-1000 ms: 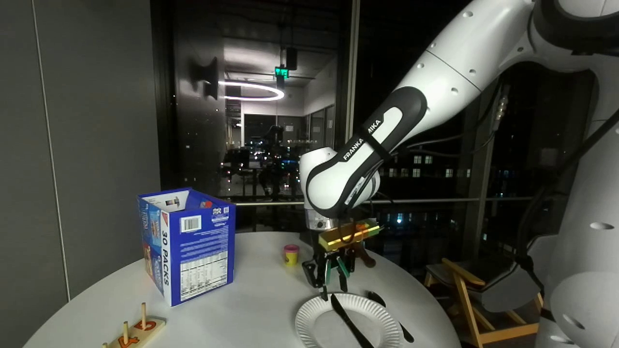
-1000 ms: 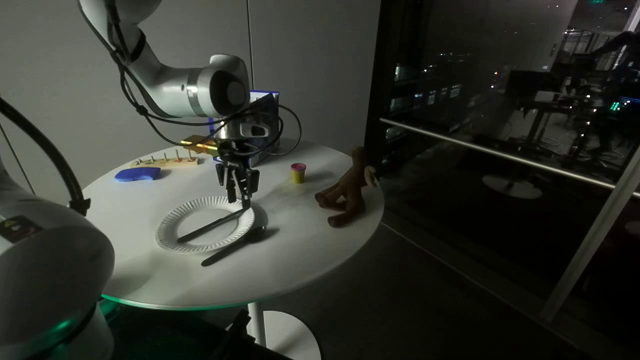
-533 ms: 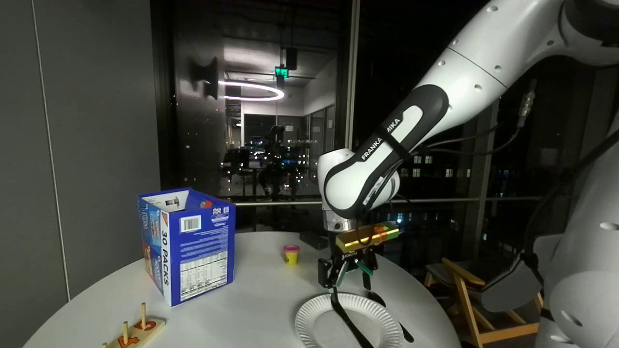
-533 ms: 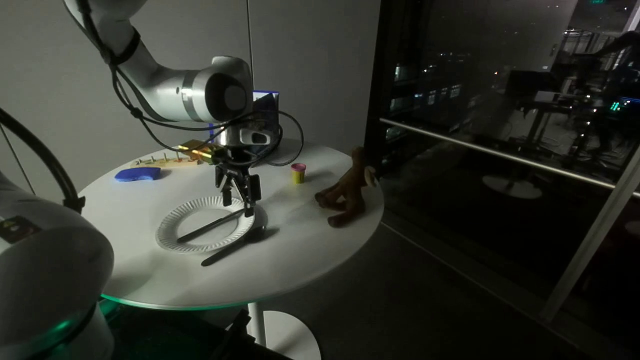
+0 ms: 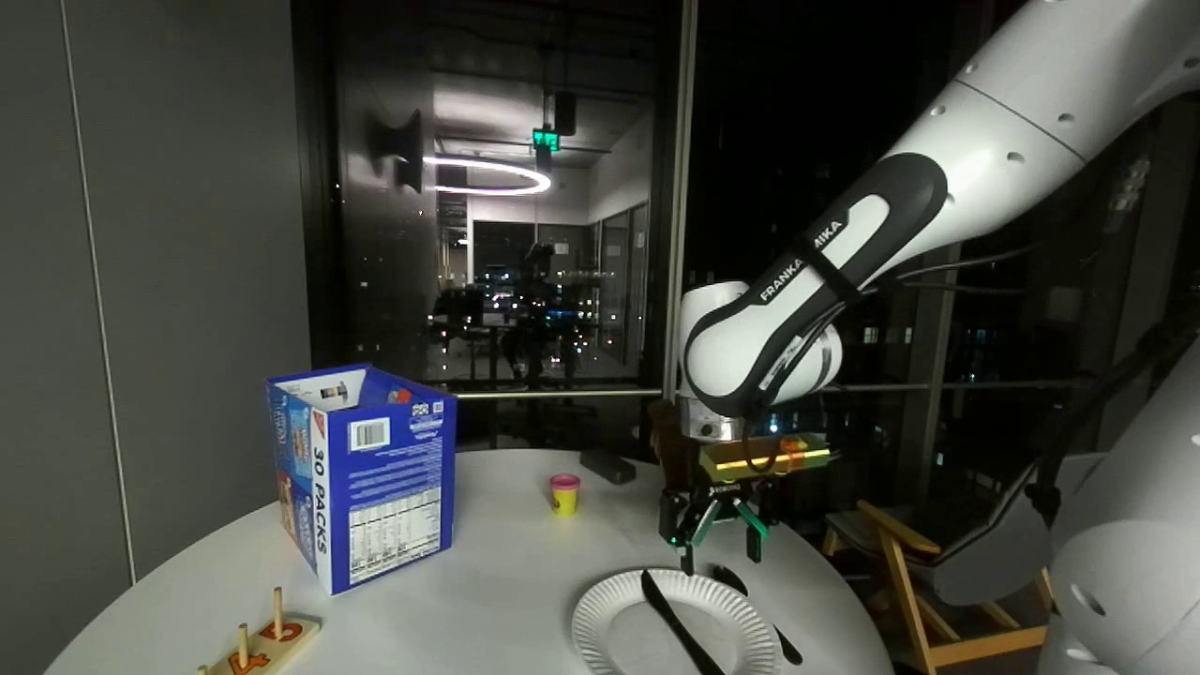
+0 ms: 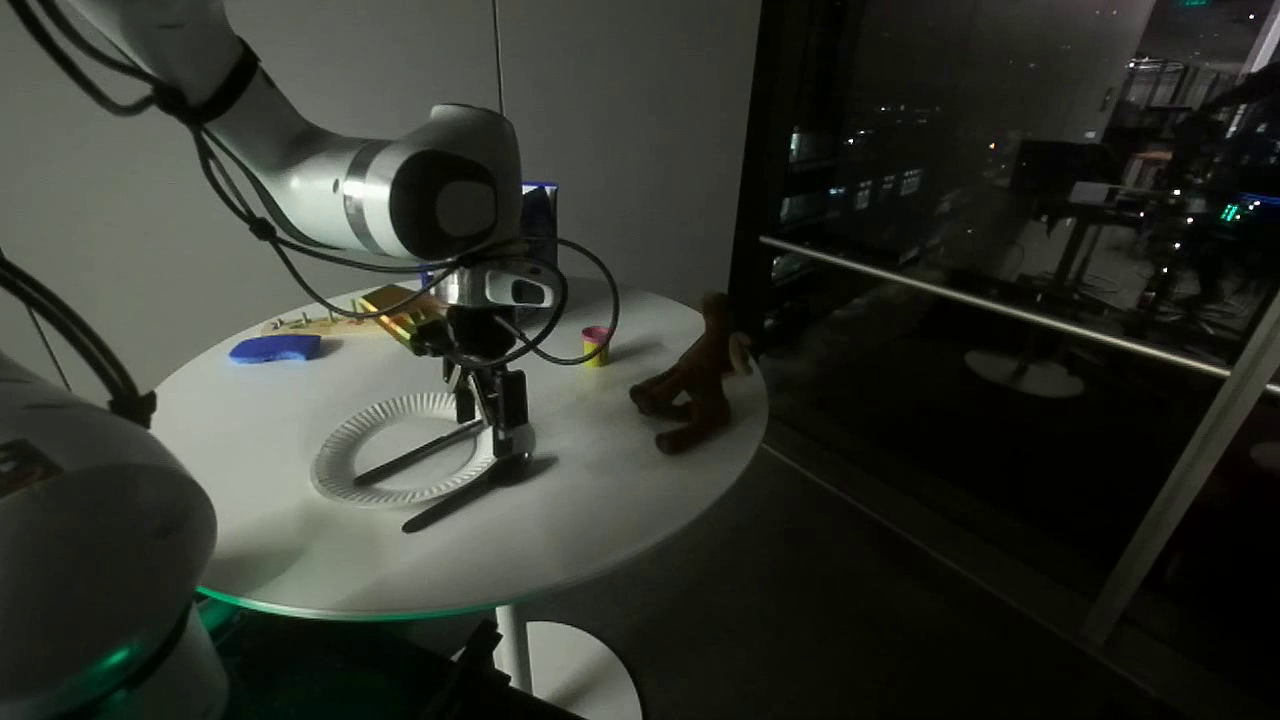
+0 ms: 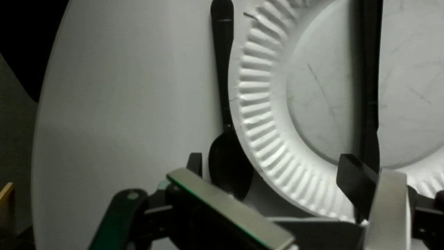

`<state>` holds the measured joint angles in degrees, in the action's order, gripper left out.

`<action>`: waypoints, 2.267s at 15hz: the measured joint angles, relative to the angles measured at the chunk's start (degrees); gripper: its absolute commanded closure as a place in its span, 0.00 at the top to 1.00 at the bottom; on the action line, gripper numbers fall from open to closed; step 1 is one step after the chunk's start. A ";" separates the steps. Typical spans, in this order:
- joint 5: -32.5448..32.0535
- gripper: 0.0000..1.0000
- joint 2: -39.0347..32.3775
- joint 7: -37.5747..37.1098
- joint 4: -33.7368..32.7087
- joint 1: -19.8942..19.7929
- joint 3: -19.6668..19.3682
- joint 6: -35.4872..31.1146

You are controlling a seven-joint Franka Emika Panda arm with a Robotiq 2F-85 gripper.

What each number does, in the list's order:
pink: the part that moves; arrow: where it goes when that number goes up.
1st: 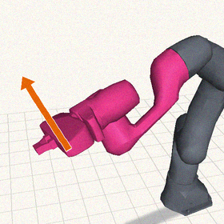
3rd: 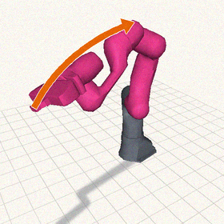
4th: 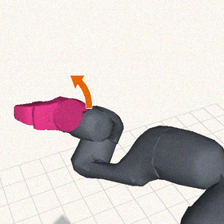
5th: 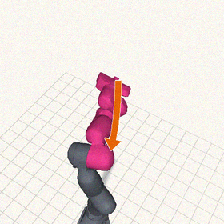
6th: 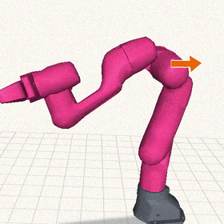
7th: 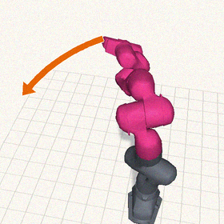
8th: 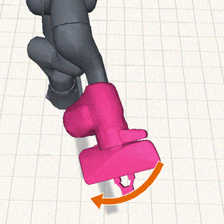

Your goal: Put the radish in the blue box then put the knife and spoon on the white plate.

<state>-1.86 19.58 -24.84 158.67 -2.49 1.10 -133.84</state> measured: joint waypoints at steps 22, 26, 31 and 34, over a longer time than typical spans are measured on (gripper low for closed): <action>8.16 1.00 -4.61 16.31 -0.39 -3.68 -7.56 -5.65; 14.49 1.00 -6.76 17.98 -0.42 -2.03 -7.56 -12.89; 15.67 1.00 -9.24 14.74 -0.41 -1.47 -6.56 -15.57; 14.79 1.00 -9.77 10.98 -0.42 -1.68 -5.85 -16.23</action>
<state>12.93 9.81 -13.86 158.25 -4.16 -4.75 -150.08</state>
